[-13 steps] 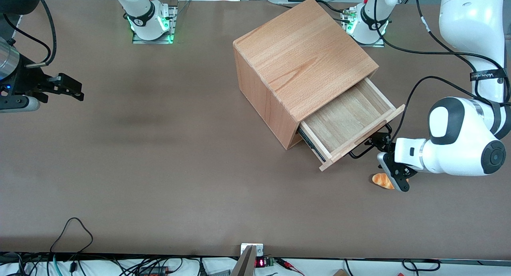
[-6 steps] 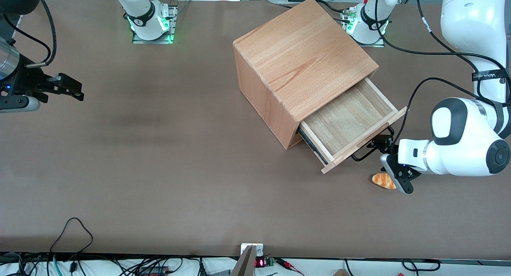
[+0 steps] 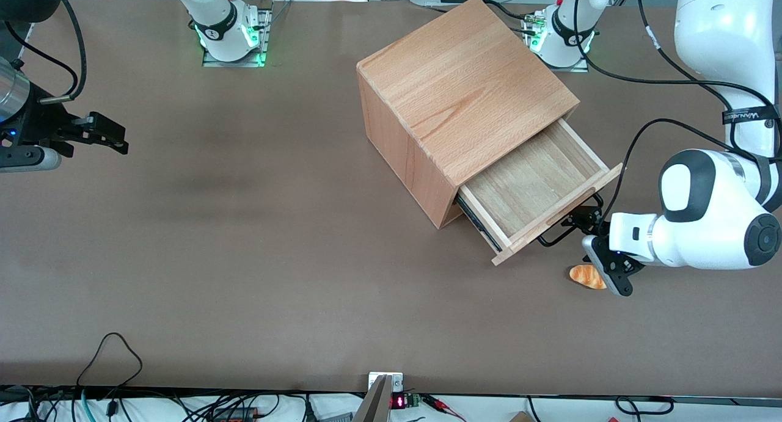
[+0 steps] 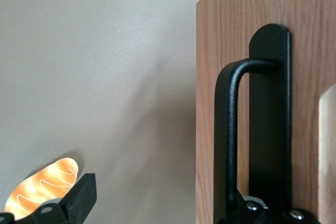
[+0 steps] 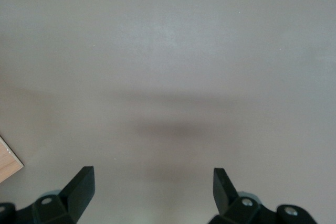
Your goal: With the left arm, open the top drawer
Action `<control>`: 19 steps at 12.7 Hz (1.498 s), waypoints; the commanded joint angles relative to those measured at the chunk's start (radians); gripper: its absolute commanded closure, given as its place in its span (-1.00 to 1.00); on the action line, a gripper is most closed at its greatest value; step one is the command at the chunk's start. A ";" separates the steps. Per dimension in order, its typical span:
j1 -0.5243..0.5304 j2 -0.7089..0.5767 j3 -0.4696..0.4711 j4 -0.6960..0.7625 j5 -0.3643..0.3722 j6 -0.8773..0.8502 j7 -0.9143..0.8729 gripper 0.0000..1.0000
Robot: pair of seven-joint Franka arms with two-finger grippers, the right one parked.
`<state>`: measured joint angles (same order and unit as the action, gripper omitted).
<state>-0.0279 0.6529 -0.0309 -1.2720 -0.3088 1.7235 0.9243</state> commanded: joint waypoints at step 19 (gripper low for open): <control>0.037 0.086 0.006 0.166 -0.019 -0.189 -0.105 -1.00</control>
<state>-0.0032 0.7164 -0.0301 -1.1625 -0.3304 1.5865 0.8296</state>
